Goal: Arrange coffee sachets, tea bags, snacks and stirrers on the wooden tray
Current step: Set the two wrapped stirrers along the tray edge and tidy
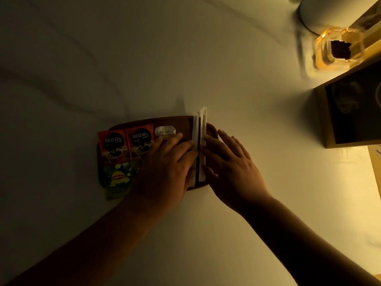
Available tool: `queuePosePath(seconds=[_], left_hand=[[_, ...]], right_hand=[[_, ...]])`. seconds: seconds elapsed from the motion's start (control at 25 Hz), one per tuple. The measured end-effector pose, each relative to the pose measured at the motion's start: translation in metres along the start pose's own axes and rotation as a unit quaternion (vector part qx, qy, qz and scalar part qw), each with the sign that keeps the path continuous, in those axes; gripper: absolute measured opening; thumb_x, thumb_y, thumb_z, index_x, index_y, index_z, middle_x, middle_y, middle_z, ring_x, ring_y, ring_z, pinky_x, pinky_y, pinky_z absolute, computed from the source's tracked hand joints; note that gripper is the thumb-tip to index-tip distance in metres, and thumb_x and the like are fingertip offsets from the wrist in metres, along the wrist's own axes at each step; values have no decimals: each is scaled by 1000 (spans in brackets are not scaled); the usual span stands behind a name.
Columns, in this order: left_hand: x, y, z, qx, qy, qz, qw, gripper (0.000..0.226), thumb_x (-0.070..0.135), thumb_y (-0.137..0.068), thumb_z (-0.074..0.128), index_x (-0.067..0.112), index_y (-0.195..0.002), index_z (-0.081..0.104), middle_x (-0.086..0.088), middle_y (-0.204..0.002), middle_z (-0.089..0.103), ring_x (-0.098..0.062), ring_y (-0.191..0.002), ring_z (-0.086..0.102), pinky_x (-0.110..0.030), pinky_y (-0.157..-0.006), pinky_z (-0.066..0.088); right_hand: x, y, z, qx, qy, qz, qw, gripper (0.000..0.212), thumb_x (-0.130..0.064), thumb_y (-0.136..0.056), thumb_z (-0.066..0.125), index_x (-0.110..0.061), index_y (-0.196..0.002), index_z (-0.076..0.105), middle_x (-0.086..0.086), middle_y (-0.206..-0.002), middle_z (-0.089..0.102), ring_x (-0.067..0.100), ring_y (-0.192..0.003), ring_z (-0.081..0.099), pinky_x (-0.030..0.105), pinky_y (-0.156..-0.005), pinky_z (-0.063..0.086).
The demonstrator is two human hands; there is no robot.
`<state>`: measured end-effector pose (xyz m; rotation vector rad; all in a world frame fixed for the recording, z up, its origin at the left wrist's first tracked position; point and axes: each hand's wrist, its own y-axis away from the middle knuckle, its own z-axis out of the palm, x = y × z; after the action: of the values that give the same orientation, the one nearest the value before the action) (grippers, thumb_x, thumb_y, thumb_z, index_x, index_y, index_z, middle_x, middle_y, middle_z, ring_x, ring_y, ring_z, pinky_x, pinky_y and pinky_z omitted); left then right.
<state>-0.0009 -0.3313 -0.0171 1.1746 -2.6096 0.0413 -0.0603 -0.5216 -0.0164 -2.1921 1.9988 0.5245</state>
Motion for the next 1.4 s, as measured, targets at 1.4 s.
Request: queuePosePath(seconds=[1.4], left_hand=[[-2, 13, -2, 61, 1, -22, 998, 39, 31, -94, 59, 11, -128, 61, -11, -145, 58, -33, -144, 44, -58, -120, 30]], right_hand=[[0, 0, 10, 52, 10, -86, 995, 51, -27, -95, 60, -19, -145, 53, 4, -151, 53, 30, -145, 39, 46, -113, 38]])
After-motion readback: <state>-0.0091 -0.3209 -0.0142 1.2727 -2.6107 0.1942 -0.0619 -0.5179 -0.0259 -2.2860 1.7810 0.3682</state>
